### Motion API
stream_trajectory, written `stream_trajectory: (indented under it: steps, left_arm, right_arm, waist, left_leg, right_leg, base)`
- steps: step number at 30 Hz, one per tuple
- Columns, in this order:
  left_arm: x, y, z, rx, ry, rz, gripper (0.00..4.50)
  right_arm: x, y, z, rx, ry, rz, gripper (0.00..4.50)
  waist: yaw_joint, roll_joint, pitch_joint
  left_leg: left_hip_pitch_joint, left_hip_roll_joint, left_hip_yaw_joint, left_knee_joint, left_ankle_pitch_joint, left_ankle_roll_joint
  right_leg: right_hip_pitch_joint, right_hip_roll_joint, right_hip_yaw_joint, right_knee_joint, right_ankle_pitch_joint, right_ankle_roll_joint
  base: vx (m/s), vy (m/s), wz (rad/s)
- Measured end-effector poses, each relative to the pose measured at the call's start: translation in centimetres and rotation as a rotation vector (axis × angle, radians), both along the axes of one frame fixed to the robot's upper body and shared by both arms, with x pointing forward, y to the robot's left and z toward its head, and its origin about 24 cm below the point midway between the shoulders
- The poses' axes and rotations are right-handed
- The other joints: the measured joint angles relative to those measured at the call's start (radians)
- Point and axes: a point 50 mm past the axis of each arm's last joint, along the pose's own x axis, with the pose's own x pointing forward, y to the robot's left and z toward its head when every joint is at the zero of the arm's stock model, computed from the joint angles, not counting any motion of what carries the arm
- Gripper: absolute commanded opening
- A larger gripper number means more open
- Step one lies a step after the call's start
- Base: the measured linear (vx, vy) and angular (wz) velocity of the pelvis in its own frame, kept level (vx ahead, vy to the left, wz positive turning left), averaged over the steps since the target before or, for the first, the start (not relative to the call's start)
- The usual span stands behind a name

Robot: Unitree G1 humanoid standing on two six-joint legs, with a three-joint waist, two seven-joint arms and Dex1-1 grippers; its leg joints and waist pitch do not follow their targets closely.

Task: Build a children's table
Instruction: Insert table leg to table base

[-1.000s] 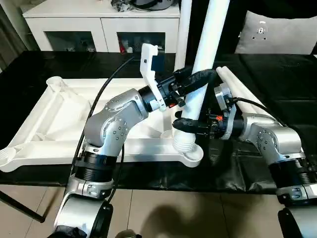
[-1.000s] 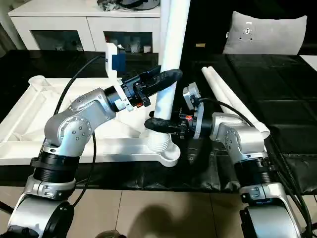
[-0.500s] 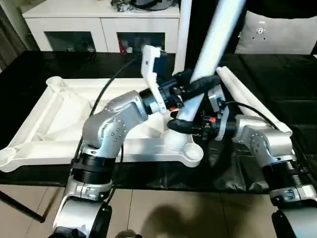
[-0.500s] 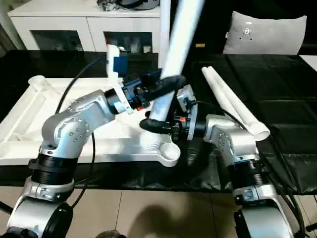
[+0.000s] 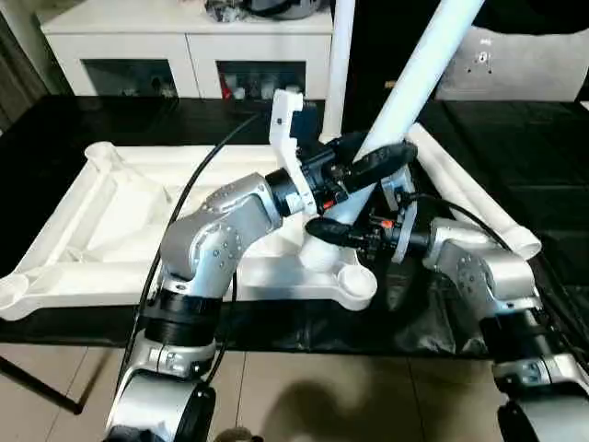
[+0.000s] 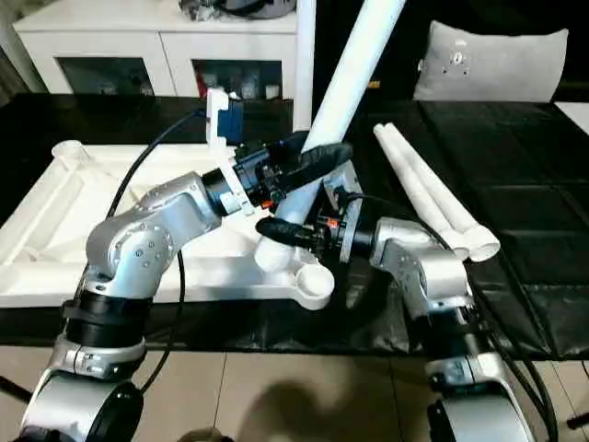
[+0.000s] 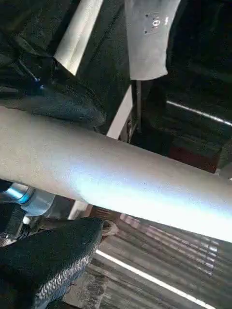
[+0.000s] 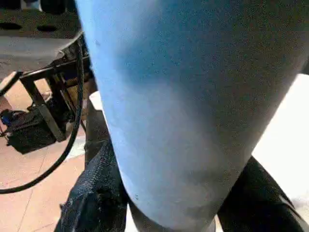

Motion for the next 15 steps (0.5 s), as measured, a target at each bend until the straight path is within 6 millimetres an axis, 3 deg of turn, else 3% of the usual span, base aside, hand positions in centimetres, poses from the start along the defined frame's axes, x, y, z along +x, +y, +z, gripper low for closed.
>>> stream_trajectory:
  steps: [8,15]
  left_arm:
    - [-0.7,2.5,-1.1,0.051,-0.020,-0.036,4.10]
    - [-0.3,4.7,-3.2,0.266,-0.059,0.033,4.46]
  right_arm:
    - [-0.6,-2.6,-1.4,0.006,0.046,-0.223,1.88]
    - [-0.6,-3.6,-1.2,-0.016,0.022,-0.348,1.88]
  waist:
    - [-0.002,0.000,0.000]
    - [-0.027,0.000,0.000]
  left_leg:
    - [0.000,0.000,0.000,0.000,0.000,0.000]
    - [0.002,0.000,0.000,0.000,0.002,-0.003]
  right_leg:
    - [0.000,0.000,0.001,0.000,0.000,0.000]
    - [0.001,0.000,0.001,0.000,0.002,0.001]
  base:
    - [0.000,0.000,0.00]
    - [0.000,0.000,0.00]
